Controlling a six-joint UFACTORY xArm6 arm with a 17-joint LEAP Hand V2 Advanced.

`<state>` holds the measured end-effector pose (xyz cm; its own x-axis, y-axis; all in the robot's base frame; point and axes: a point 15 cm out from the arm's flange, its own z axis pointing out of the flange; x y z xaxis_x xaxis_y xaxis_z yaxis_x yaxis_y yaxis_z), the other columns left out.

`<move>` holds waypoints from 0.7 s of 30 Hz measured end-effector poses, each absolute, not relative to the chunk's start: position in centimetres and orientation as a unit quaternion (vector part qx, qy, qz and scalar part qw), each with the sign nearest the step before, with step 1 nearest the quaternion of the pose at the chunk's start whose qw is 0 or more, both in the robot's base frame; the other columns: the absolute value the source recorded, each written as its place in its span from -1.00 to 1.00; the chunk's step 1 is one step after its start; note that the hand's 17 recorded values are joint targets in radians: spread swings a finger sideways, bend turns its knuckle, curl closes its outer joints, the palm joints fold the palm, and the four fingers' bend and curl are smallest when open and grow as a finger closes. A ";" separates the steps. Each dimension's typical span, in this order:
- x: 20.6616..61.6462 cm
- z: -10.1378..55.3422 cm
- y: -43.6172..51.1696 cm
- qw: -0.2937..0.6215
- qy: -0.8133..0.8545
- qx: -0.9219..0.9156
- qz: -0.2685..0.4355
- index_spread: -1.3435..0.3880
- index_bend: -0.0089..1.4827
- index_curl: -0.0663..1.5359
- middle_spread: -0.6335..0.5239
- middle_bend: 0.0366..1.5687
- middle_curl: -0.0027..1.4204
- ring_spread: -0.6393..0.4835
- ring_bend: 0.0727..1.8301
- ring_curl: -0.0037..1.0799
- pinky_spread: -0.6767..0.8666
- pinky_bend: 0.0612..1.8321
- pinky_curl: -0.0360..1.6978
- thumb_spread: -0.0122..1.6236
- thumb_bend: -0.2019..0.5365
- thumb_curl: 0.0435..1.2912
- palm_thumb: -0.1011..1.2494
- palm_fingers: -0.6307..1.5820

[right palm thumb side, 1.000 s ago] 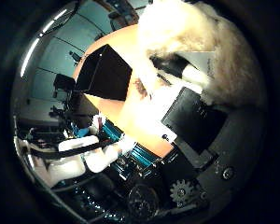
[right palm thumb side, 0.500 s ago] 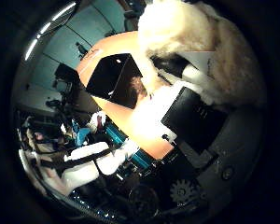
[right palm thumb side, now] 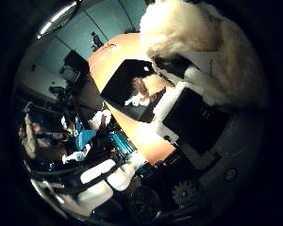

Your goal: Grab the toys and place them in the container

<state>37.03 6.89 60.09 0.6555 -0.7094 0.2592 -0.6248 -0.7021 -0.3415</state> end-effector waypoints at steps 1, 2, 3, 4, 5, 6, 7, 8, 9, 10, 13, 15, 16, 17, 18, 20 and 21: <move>36.9 60.1 8.1 0.117 0.364 -0.905 -0.187 0.30 0.45 0.16 -0.08 0.75 -0.06 -0.26 0.43 0.45 -0.42 0.22 0.23 0.20 -0.50 0.03 0.68 0.59; 36.8 60.1 9.3 0.123 0.359 -0.906 -0.186 0.30 0.45 0.16 -0.08 0.75 -0.06 -0.26 0.43 0.45 -0.42 0.22 0.23 0.20 -0.50 0.03 0.68 0.59; 36.6 60.2 10.6 0.129 0.353 -0.908 -0.184 0.30 0.46 0.16 -0.08 0.75 -0.06 -0.26 0.43 0.45 -0.42 0.22 0.23 0.19 -0.50 0.03 0.68 0.59; 36.6 60.3 11.9 0.137 0.346 -0.909 -0.185 0.30 0.46 0.16 -0.08 0.75 -0.06 -0.26 0.43 0.45 -0.42 0.22 0.23 0.19 -0.50 0.03 0.68 0.59; 36.5 60.5 13.2 0.146 0.340 -0.910 -0.186 0.30 0.46 0.16 -0.08 0.75 -0.06 -0.26 0.43 0.45 -0.42 0.22 0.23 0.18 -0.50 0.03 0.68 0.59; 36.5 60.6 14.3 0.154 0.334 -0.911 -0.187 0.30 0.46 0.16 -0.08 0.75 -0.06 -0.26 0.43 0.45 -0.42 0.22 0.23 0.18 -0.50 0.03 0.68 0.59; 36.4 60.6 15.6 0.159 0.328 -0.913 -0.185 0.30 0.46 0.15 -0.08 0.75 -0.06 -0.26 0.43 0.45 -0.42 0.22 0.23 0.17 -0.50 0.03 0.68 0.59; 36.3 60.5 16.6 0.163 0.324 -0.914 -0.182 0.30 0.47 0.15 -0.08 0.75 -0.06 -0.26 0.42 0.45 -0.42 0.22 0.23 0.16 -0.50 0.04 0.68 0.59; 36.2 60.4 17.6 0.166 0.319 -0.916 -0.180 0.30 0.47 0.15 -0.08 0.75 -0.06 -0.26 0.42 0.44 -0.42 0.22 0.23 0.16 -0.50 0.04 0.67 0.59; 36.0 60.3 18.6 0.171 0.314 -0.917 -0.177 0.30 0.47 0.15 -0.08 0.75 -0.06 -0.26 0.43 0.44 -0.42 0.22 0.23 0.15 -0.50 0.04 0.67 0.59; 35.9 59.8 21.1 0.179 0.304 -0.920 -0.170 0.30 0.46 0.15 -0.08 0.75 -0.06 -0.26 0.43 0.44 -0.42 0.22 0.23 0.14 -0.50 0.05 0.66 0.59; 35.9 59.7 22.4 0.184 0.299 -0.921 -0.168 0.30 0.47 0.15 -0.08 0.75 -0.06 -0.26 0.43 0.44 -0.42 0.22 0.23 0.14 -0.50 0.05 0.66 0.59; 35.9 59.6 23.1 0.187 0.297 -0.922 -0.166 0.30 0.47 0.15 -0.08 0.76 -0.05 -0.26 0.44 0.45 -0.42 0.22 0.23 0.15 -0.51 0.05 0.63 0.59; 35.9 59.5 23.7 0.190 0.295 -0.922 -0.166 0.30 0.47 0.15 -0.08 0.76 -0.05 -0.26 0.44 0.45 -0.42 0.22 0.23 0.17 -0.51 0.05 0.61 0.59; 35.9 59.5 24.1 0.193 0.294 -0.921 -0.166 0.30 0.48 0.15 -0.08 0.76 -0.05 -0.26 0.43 0.45 -0.42 0.22 0.23 0.19 -0.52 0.04 0.58 0.59; 36.3 59.8 24.8 0.203 0.292 -0.919 -0.171 0.30 0.48 0.15 -0.08 0.76 -0.05 -0.26 0.43 0.44 -0.42 0.21 0.23 0.27 -0.51 -0.01 0.53 0.59; 36.6 60.0 25.0 0.208 0.292 -0.917 -0.174 0.30 0.47 0.15 -0.08 0.76 -0.06 -0.26 0.42 0.44 -0.43 0.21 0.22 0.31 -0.50 -0.03 0.52 0.59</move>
